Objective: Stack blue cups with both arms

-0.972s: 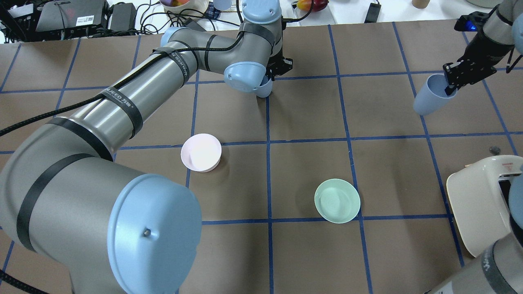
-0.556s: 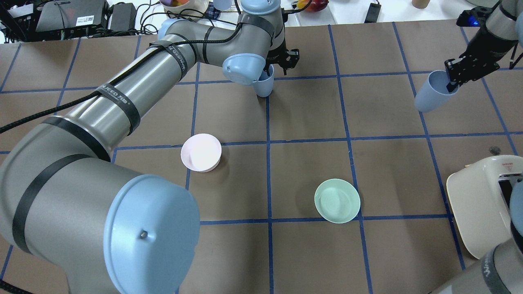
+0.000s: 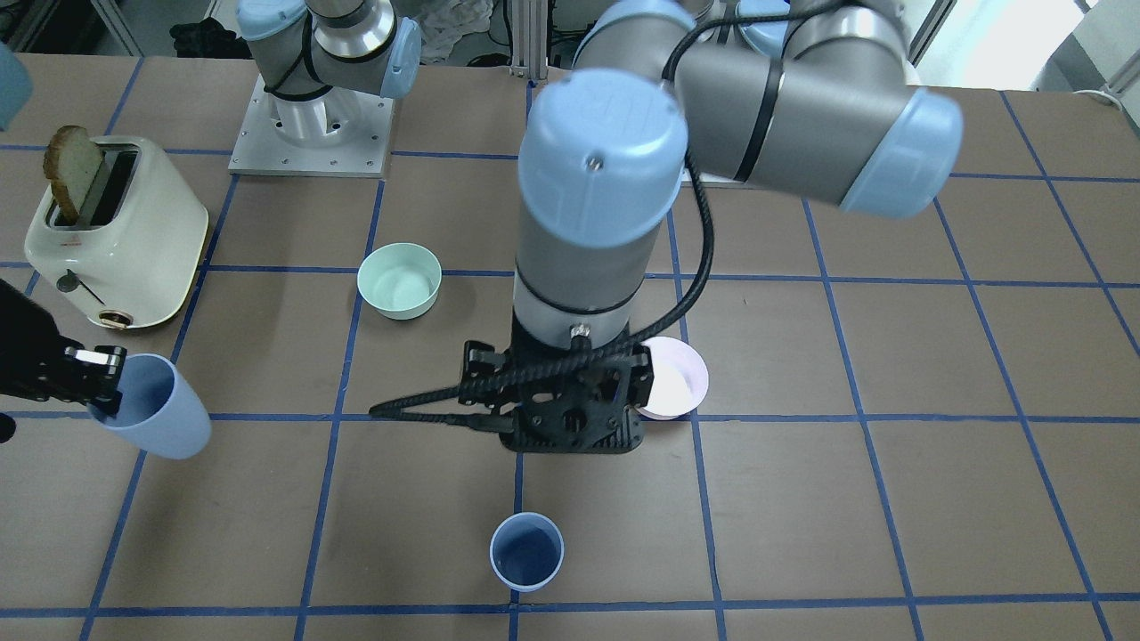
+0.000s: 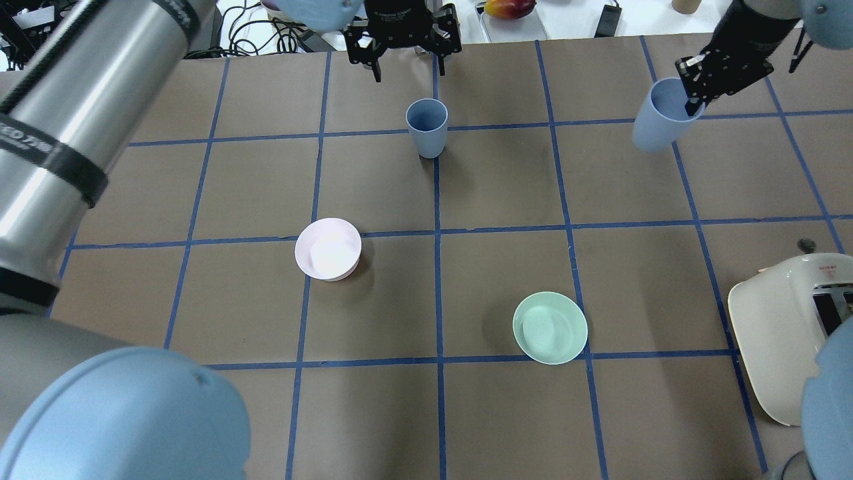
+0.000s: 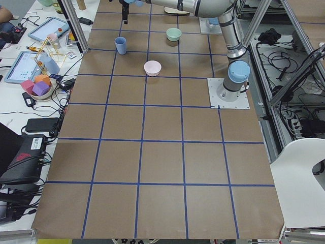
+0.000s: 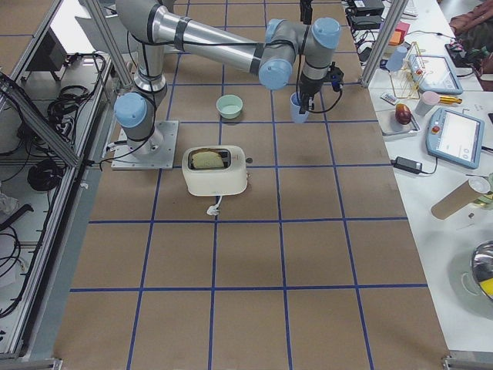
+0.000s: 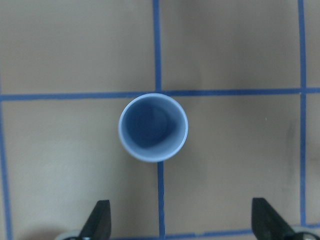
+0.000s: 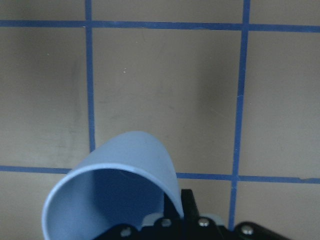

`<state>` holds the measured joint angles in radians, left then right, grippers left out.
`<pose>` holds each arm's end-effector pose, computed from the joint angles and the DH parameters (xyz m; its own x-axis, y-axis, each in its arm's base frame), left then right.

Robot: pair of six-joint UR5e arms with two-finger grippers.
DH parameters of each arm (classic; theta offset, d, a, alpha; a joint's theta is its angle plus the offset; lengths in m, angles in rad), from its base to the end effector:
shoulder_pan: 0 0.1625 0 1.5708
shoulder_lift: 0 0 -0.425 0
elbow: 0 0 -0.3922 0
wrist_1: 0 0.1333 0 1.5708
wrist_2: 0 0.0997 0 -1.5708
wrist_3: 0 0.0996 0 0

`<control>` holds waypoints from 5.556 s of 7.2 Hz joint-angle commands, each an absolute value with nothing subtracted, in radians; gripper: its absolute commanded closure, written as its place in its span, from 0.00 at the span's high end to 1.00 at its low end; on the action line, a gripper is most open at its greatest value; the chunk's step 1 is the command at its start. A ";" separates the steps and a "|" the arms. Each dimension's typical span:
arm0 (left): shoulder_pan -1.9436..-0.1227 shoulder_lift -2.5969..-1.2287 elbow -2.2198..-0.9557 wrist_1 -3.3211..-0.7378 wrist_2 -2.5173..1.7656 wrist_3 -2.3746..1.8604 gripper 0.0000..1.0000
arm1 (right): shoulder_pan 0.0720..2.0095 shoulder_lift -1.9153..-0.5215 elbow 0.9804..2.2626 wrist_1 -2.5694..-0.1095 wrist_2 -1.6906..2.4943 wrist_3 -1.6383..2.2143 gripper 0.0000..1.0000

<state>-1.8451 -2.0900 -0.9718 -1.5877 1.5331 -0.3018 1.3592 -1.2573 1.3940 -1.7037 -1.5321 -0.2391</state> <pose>-0.3236 -0.6440 0.4697 -0.9982 -0.0249 0.0546 -0.0276 0.9984 -0.0488 0.0041 -0.6339 0.4134 -0.9989 -0.0275 -0.0385 -0.0273 0.9996 -0.0055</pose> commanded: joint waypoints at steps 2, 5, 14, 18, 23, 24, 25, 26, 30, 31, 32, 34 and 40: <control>-1.749 -1.892 -1.127 -1.859 1.542 -0.267 1.00 | 1.558 -1.205 1.289 -1.715 -1.523 0.062 0.00; -1.692 -1.717 -1.366 -1.739 1.569 -0.209 1.00 | 1.698 -1.051 1.105 -1.759 -1.491 0.243 0.00; -1.617 -1.606 -1.568 -1.422 1.591 -0.140 1.00 | 1.825 -0.900 1.040 -1.850 -1.508 0.402 0.00; -1.617 -1.605 -1.571 -1.422 1.592 -0.137 1.00 | 1.825 -0.884 1.040 -1.853 -1.496 0.413 0.00; -1.618 -1.603 -1.572 -1.422 1.598 -0.137 1.00 | 1.825 -0.854 1.046 -1.852 -1.500 0.413 0.11; -1.617 -1.603 -1.571 -1.420 1.598 -0.137 1.00 | 1.825 -0.851 1.049 -1.853 -1.494 0.434 0.19; -1.617 -1.603 -1.571 -1.420 1.598 -0.137 1.00 | 1.825 -0.851 1.046 -1.853 -1.494 0.457 0.20; -1.617 -1.603 -1.571 -1.420 1.600 -0.137 1.00 | 1.825 -0.850 1.046 -1.855 -1.494 0.454 0.31; -1.617 -1.603 -1.571 -1.420 1.600 -0.137 1.00 | 1.766 -0.893 1.005 -1.814 -1.511 0.320 1.00; -1.617 -1.601 -1.571 -1.420 1.598 -0.135 1.00 | 1.696 -0.940 1.009 -1.695 -1.535 0.226 1.00; -1.617 -1.601 -1.569 -1.420 1.598 -0.137 1.00 | 1.633 -1.003 1.028 -1.602 -1.543 0.093 1.00; -1.617 -1.600 -1.571 -1.420 1.600 -0.137 1.00 | 1.557 -1.163 1.212 -1.552 -1.583 -0.041 1.00; -1.617 -1.598 -1.572 -1.420 1.600 -0.137 1.00 | 1.597 -1.548 1.569 -1.647 -1.578 -0.051 1.00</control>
